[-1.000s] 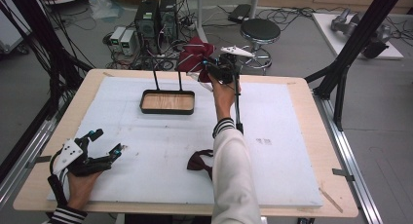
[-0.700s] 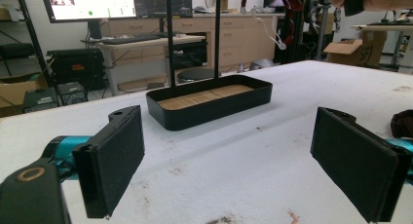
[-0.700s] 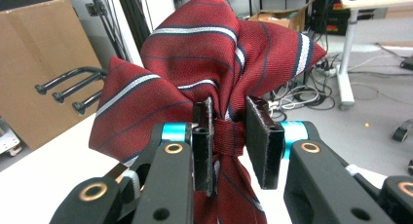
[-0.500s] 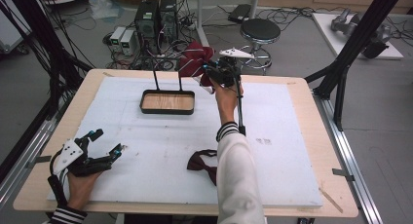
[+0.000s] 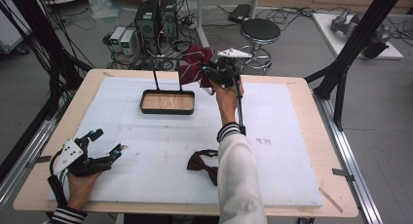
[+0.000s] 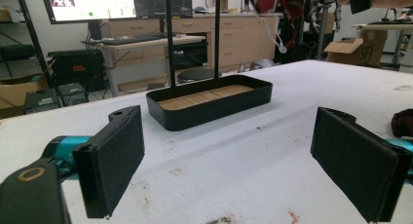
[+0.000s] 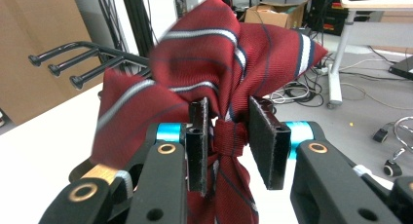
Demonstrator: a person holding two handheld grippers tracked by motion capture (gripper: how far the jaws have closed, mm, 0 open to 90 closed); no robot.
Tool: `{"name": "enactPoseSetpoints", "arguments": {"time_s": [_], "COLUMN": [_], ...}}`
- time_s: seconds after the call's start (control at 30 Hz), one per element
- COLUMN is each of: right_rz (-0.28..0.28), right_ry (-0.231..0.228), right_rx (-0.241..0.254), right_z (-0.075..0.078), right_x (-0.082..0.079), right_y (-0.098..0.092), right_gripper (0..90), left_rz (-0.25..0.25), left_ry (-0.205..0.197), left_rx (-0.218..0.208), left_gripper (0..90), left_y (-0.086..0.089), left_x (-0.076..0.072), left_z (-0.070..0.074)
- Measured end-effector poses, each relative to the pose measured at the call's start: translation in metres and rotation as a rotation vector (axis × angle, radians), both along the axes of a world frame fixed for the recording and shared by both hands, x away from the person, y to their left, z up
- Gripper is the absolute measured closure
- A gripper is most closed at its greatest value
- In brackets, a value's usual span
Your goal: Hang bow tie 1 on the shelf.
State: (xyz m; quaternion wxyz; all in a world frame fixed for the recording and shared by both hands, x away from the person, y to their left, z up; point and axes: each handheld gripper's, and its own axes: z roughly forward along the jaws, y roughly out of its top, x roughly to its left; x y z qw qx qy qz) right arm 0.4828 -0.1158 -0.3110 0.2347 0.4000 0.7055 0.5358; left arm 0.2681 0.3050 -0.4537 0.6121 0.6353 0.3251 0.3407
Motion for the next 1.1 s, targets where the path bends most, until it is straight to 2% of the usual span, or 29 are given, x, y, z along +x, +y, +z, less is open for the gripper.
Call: {"name": "enactPoseSetpoints", "arguments": {"time_s": [0.1,0.17,0.23,0.3,0.33,0.4,0.5,0.53,0.57,0.63,0.7,0.73,1.1], "right_rz": [-0.001,-0.004,-0.006,-0.001,0.001,-0.006,0.005,0.005,-0.005,-0.006,-0.007,-0.005,0.007], "right_ry": [-0.003,-0.008,-0.008,-0.006,-0.006,-0.009,-0.014,-0.014,-0.026,-0.032,-0.037,-0.047,-0.076], "right_rx": [-0.001,-0.001,0.003,0.004,0.003,0.001,0.003,0.003,-0.02,-0.015,-0.013,-0.007,-0.007], "right_z": [0.001,0.001,0.001,0.001,0.002,0.003,0.004,0.004,0.005,0.006,0.007,0.008,0.017], "right_x": [0.0,-0.001,-0.001,-0.001,-0.001,-0.002,-0.003,-0.003,-0.004,-0.004,-0.005,-0.006,-0.014], "right_y": [0.0,-0.001,-0.001,-0.001,-0.001,0.0,0.0,0.0,0.001,0.001,0.001,0.001,-0.006], "right_gripper": [65.1,61.9,54.4,54.3,47.5,45.4,35.6,35.6,27.7,21.4,19.1,14.4,11.6], "left_rz": [0.0,0.0,-0.001,0.0,0.0,-0.001,0.0,0.0,0.0,0.0,0.0,0.0,-0.004], "left_ry": [0.0,0.0,0.0,0.0,0.0,0.001,0.0,0.0,0.0,0.0,0.0,0.0,0.003], "left_rx": [-0.001,-0.001,0.001,0.001,0.001,0.0,-0.001,0.001,0.001,-0.001,-0.001,-0.002,0.01], "left_gripper": [12.7,12.7,12.7,12.7,12.7,12.7,12.7,12.7,12.7,12.7,12.7,12.7,12.7], "left_y": [0.0,0.0,0.0,0.0,0.0,0.0,0.0,0.0,0.0,0.0,0.0,0.0,0.0], "left_x": [0.0,0.0,0.0,0.0,0.0,0.0,0.0,0.0,0.0,0.0,0.0,0.0,0.0], "left_z": [0.0,0.0,0.0,0.0,0.0,0.0,0.0,0.0,0.0,0.0,0.0,0.0,0.0]}}
